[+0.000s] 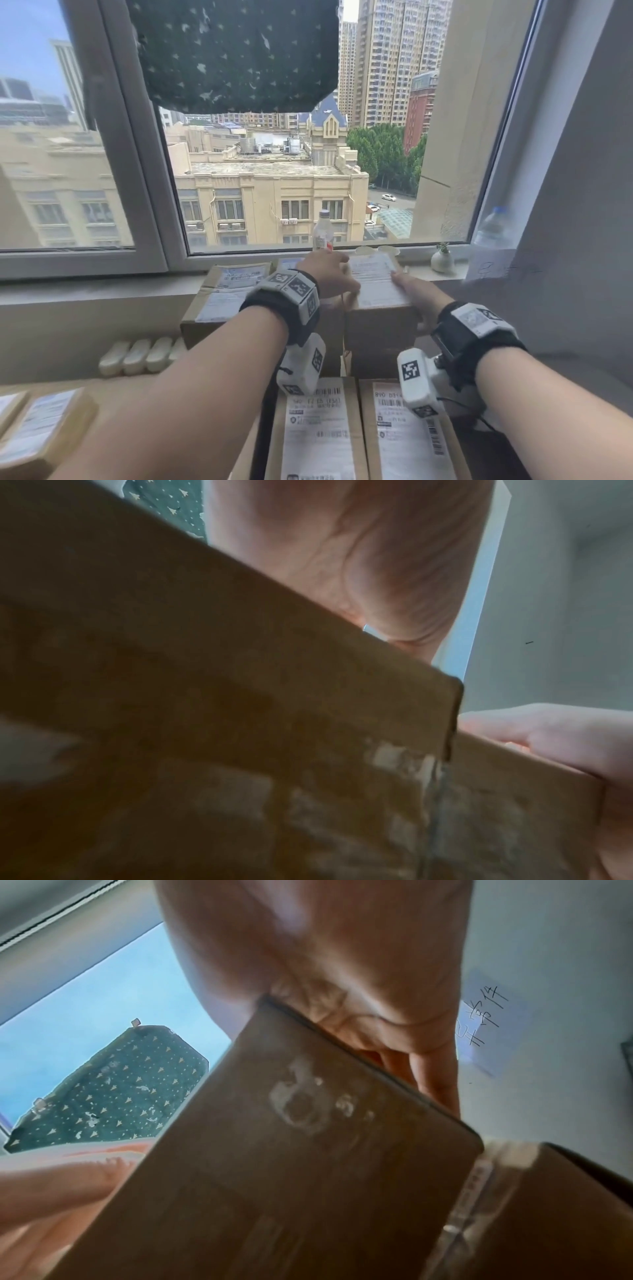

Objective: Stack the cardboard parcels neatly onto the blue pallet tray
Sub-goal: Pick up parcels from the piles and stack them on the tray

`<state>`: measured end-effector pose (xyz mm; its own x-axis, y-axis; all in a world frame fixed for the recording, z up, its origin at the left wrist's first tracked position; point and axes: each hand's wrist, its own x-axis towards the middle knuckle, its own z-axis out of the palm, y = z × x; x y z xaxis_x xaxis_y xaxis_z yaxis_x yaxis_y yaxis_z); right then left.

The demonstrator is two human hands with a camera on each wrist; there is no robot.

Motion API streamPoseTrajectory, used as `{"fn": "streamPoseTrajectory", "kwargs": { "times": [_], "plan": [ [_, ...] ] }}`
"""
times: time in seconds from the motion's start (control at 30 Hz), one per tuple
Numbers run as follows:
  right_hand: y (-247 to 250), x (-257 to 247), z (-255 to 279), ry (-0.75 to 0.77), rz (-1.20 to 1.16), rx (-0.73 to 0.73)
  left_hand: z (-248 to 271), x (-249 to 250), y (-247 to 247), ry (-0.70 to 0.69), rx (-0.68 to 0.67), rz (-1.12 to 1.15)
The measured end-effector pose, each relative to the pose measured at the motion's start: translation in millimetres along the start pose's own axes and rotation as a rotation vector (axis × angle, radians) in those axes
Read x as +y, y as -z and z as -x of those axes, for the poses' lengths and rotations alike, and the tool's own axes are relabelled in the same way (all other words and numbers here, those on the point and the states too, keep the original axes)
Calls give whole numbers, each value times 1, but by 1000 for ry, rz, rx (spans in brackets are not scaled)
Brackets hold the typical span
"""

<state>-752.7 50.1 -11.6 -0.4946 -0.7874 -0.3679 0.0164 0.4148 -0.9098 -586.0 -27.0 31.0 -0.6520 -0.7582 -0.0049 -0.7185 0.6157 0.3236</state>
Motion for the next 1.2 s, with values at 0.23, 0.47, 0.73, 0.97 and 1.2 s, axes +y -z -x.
{"fn": "streamPoseTrajectory", "kwargs": {
  "times": [0.23, 0.47, 0.73, 0.97, 1.2],
  "plan": [
    [-5, 8, -7, 65, 169, 110, 5, -1, -5, -59, 34, -80],
    [-9, -6, 28, 256, 553, 281, 15, 5, -3, -37, 41, -3],
    [-17, -12, 74, 541, 929, 362, 60, 16, 11, 10, 82, -53],
    [-40, -1, 125, 719, 1025, 279, 113, 3, 7, 104, 122, -60],
    [-89, 14, 165, 836, 974, 199, 174, -27, 2, 232, 172, -57]
  ]
}}
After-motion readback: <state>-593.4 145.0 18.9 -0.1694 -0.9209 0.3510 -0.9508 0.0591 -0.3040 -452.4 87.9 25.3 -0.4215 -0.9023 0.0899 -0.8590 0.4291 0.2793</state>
